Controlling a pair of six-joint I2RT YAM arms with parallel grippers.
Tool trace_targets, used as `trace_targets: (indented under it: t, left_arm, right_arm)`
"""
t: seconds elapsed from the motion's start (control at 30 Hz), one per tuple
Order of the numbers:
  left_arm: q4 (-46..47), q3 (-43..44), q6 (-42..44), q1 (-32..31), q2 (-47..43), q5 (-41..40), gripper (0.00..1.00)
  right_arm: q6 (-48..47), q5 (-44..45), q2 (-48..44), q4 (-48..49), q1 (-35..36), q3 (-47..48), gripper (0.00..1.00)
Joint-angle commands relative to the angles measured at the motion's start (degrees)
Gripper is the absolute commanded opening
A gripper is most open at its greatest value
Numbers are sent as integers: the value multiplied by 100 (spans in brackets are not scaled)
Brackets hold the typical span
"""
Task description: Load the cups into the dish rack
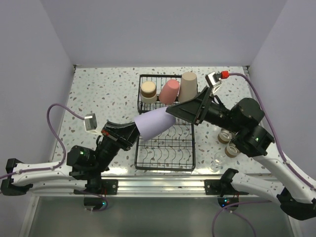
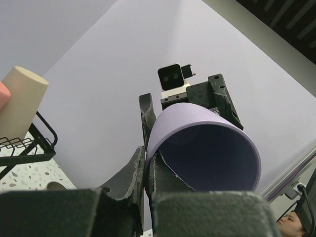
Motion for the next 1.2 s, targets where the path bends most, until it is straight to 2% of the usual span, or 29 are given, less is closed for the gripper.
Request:
trace_targets:
  t: [0.0,0.17,0.2,0.4,0.53,0.57,0.63,0.67,0.7,0.77,0.8,0.83,0.9,0.93,1.03,1.17]
  left_arm:
    - [839,-14,206,52,79,-175,0]
    - [928,30,171,202,255,-132,0]
    - [927,30,127,228,290,-123,0]
    - [945,-14,-93,255,493,-44,0]
    - [945,-49,-224,255,563,-8,0]
    - [936,-58,-251,255,589,-8,0]
    - [823,-49,-356,255,624,-43,0]
    - [726,3,-409,263,642,-70,0]
    - [586,56,-470,263,651,-113,0]
    - [120,214,-655,263,668,-175,7]
    - [-3,267,-690,263,669,-184,11]
    - [-309,328,-795,255,669,-184,19]
    - [-653,504,-901,255,660,-184,29]
    - [-1037,635,-1006,255,651,-175,41]
    - [-1636,724,-1199,255,581,-88,57]
    - [-2446,864,-1490,255,414,-61,65]
  right_arm:
    - [12,-156,-48,225,118,201,98]
    - [-15,-200,-75,172,171,218,95]
    - [-6,-200,-75,172,162,227,89]
    - [-15,-209,-48,172,171,280,73]
    - [3,-209,-48,155,171,289,58]
    - [3,-218,-57,146,171,289,48]
    - [3,-218,-92,119,171,271,37]
    - [-23,-218,-101,93,171,271,24]
    - [-32,-192,-110,49,171,280,19]
    - [-137,-139,-154,-170,171,315,3]
    - [-199,-87,-180,-293,171,359,0]
    - [-278,27,-241,-459,180,376,0]
    - [-366,186,-303,-636,171,403,0]
    - [-445,300,-355,-785,171,420,0]
    - [-629,423,-373,-1162,171,578,0]
    - [-1103,835,-356,-1865,162,1042,0]
